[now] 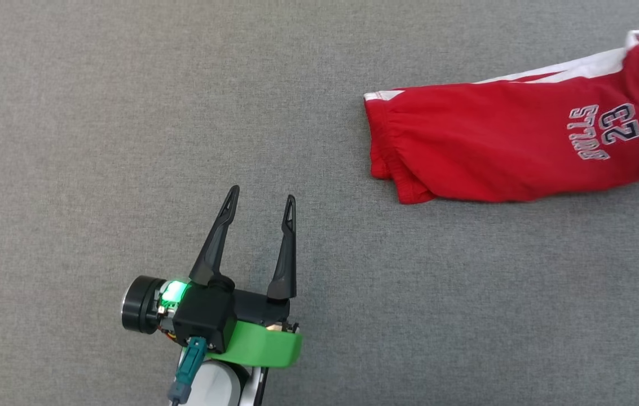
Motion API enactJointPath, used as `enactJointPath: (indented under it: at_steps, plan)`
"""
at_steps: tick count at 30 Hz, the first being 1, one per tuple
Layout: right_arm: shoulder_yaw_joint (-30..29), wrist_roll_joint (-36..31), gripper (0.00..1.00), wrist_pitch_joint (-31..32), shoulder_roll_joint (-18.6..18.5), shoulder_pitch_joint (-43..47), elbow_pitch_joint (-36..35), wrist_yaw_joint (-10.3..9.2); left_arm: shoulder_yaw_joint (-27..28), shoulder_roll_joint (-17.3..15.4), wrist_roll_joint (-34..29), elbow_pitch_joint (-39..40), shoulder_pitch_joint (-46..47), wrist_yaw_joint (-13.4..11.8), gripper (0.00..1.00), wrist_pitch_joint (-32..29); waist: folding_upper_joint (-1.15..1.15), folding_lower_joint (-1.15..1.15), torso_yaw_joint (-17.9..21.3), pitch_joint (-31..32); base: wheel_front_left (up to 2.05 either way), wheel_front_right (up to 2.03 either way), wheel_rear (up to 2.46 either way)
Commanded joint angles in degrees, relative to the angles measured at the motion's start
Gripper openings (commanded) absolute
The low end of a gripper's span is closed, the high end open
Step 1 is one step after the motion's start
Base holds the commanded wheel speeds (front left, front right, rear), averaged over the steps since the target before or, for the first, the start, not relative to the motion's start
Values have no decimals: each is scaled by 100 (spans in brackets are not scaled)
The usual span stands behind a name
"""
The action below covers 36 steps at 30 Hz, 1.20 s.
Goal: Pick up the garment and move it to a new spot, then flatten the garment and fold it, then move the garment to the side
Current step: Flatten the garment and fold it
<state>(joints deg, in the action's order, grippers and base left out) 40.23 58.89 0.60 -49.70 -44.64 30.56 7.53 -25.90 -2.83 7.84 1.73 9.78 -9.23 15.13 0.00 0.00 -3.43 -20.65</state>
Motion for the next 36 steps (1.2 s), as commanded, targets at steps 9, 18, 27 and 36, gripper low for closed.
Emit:
enactJointPath:
  at_steps: [9, 18, 27, 36]
  plan:
    - [115, -511, 0, 456, 463, -436, -641, -10, 16, -14, 50, -19, -110, 2, 100, -3, 0, 0, -72, 208, 0, 0, 0]
    - [30, -732, 0, 991, 1086, -303, -1412, -10, -62, -14, 140, 21, -72, -45, 100, -3, 0, 0, -273, 187, 0, 0, 0]
    - [-14, -1044, 0, 1260, 1905, -84, -1680, -10, -155, -14, 311, 83, 22, -120, 100, -3, 0, 0, -451, 121, 0, 0, 0]
    - [125, -1309, 100, 1392, 2565, 67, -1502, -8, -251, -14, 394, 115, 78, -189, 100, -3, 0, 0, -542, 83, 0, 0, 0]
